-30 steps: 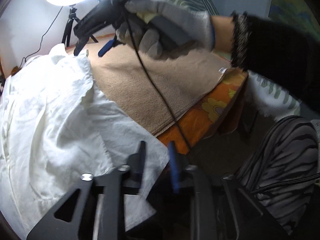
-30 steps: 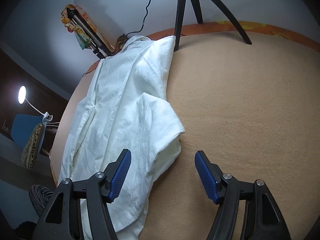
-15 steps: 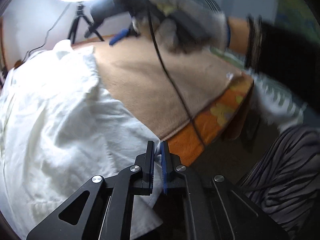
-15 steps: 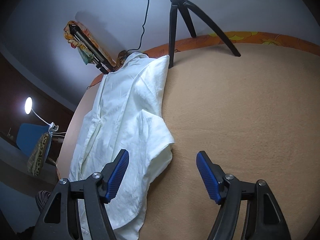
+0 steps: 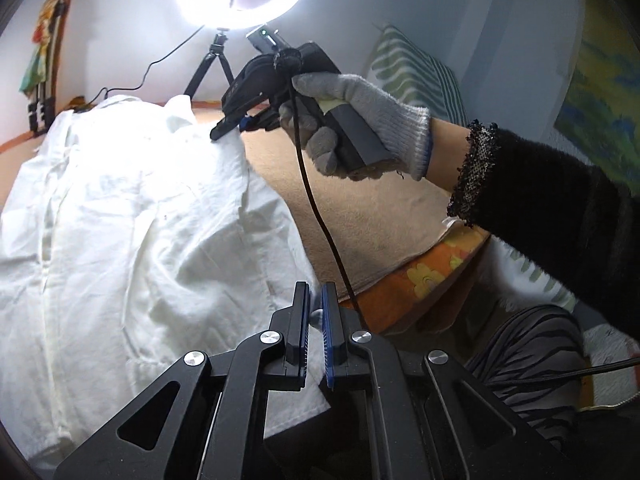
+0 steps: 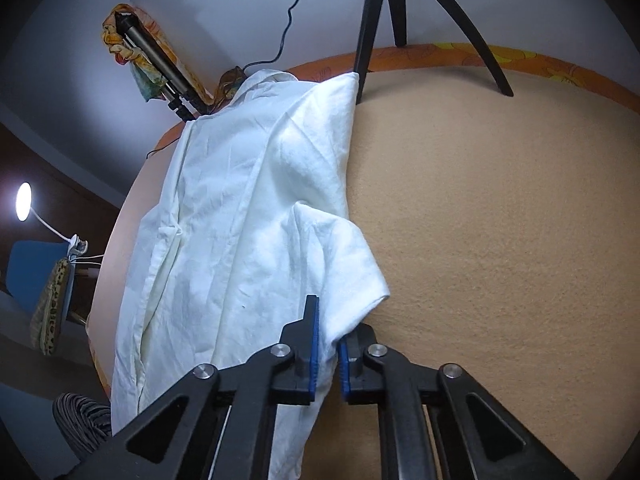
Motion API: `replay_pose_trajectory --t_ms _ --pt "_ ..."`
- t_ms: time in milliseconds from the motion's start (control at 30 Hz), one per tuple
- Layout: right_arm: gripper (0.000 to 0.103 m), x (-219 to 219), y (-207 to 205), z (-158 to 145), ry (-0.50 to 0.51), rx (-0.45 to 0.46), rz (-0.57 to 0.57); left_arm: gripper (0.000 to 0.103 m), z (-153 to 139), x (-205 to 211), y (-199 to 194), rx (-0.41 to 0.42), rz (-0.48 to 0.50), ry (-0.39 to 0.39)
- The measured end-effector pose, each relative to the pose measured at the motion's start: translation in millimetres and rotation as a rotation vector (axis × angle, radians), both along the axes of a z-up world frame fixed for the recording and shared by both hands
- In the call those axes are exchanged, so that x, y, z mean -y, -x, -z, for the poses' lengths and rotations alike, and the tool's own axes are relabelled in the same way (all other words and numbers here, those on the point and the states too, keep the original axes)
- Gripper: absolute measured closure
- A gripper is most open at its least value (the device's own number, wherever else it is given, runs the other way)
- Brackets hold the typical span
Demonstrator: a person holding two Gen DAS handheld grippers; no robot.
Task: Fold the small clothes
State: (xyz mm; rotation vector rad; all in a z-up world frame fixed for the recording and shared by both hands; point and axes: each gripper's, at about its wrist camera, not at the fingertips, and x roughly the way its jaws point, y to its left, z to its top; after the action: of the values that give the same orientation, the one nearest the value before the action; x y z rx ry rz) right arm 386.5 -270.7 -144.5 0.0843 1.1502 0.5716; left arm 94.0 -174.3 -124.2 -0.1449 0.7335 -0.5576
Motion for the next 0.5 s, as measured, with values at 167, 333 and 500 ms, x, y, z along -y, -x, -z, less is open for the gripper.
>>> replay_pose_trajectory --t_ms 167,333,500 --pt "0.101 -28 10 -24 0.104 0.051 -0.001 0.098 -1 -18 10 0.014 -0.025 0.045" --pt "0.102 -69 17 -40 0.199 0.091 -0.028 0.098 2 -42 17 -0.003 -0.063 0.089" --pt "0.102 -116 23 -44 0.279 0.119 -0.078 0.098 5 -69 24 -0.002 -0.105 0.111"
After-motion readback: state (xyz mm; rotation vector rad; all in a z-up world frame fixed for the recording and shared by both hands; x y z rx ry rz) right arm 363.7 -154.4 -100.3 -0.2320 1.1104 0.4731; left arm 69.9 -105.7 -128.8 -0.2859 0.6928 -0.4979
